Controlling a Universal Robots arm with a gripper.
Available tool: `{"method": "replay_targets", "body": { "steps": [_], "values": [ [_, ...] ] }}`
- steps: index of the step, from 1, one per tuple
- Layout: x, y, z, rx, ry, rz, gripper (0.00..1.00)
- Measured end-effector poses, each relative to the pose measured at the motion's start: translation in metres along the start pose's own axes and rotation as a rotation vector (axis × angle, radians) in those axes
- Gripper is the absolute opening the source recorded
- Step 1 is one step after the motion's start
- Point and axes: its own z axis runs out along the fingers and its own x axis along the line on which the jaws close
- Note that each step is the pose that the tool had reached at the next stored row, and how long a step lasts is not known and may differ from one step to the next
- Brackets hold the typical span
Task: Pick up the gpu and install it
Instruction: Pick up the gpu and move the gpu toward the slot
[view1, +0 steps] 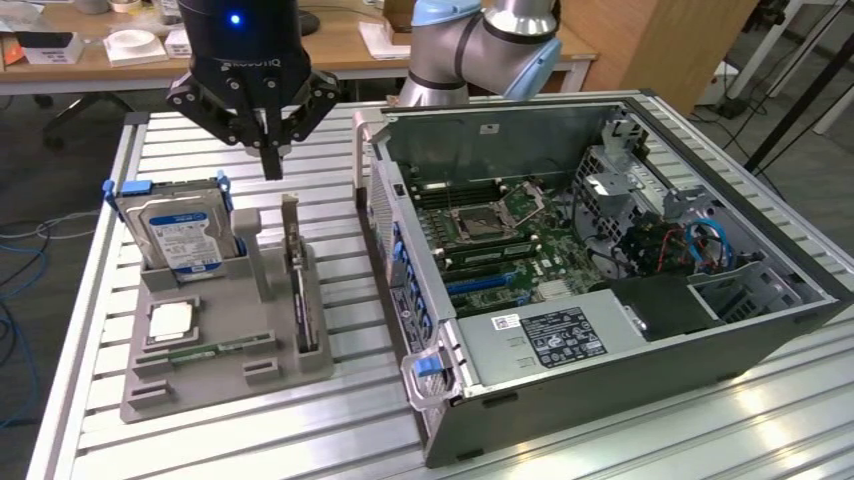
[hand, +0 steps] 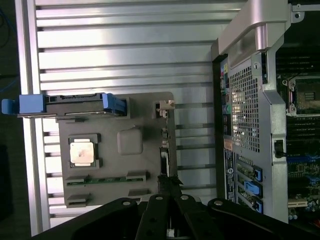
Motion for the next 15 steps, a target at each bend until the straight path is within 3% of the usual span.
{"method": "replay_targets", "body": {
  "steps": [3,8,9,15],
  "values": [
    [0.0000,0.0000,0.0000,0.0000,0.0000,0.000,0.29],
    [0.0000,0.0000,0.0000,-0.0001,0.0000,0.000,0.41],
    [0.0000,0.0000,0.0000,0.0000,0.0000,0.000,0.47],
    [0.0000,-0.0004,0.0033,0.0000,0.0000,0.000,0.47]
  ]
}}
